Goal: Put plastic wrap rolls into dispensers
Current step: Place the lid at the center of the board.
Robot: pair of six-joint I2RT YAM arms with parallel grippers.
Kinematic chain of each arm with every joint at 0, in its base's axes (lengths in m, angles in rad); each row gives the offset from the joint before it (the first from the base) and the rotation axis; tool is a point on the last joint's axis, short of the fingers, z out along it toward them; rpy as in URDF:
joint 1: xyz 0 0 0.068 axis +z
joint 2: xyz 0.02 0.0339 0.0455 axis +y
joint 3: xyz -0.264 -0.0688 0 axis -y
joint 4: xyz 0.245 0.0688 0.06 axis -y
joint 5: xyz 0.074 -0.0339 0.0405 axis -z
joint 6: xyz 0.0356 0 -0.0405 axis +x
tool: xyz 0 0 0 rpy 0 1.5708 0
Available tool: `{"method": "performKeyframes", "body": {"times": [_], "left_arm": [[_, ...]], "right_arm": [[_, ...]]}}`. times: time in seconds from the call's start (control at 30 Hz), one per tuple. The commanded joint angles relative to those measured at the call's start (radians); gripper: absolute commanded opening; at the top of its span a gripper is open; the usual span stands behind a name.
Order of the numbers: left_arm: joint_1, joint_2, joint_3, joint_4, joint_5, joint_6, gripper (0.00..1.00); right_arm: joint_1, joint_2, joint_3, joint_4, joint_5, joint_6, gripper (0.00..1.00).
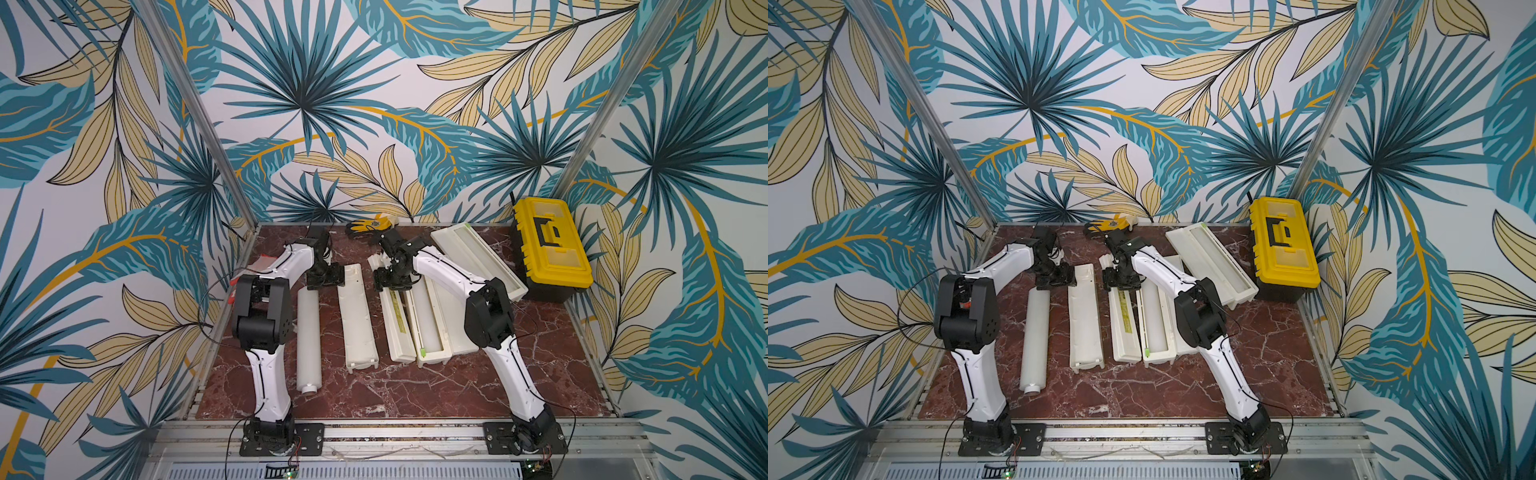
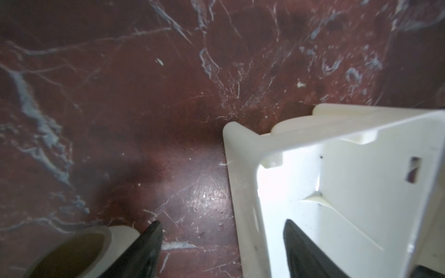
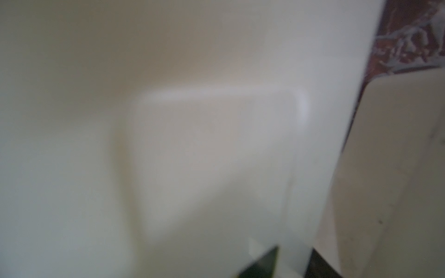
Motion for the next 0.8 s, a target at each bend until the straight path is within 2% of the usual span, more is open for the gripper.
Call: {"method": "performKeyframes", "body": {"times": [0.0, 0.07, 0.3, 0.53, 0.77], "left_arm": [[0.004, -0.128, 0.031, -0.012, 0.031, -0.028, 0.94], [0.005, -0.178, 0.015, -0.012, 0.024, -0.043, 1.0], [0.023, -0.316, -0.11, -0.012, -0.044, -0.051, 0.99], [0.101, -0.359, -0.286, -0.036, -0.046, -0.058, 0.99], [0.138, -0.347, -0.378, -0.036, -0.048, -0.067, 1.0]], "right_arm": [[0.004, 0.016, 0.016, -0.017, 0.085, 0.002, 0.6], [0.007, 0.025, 0.016, -0.01, 0.103, 0.016, 0.62], [0.019, 0.056, 0.02, 0.014, 0.147, 0.046, 0.65], [0.025, 0.074, 0.028, 0.032, 0.18, 0.051, 0.71], [0.034, 0.098, 0.044, 0.026, 0.189, 0.053, 0.89]]}}
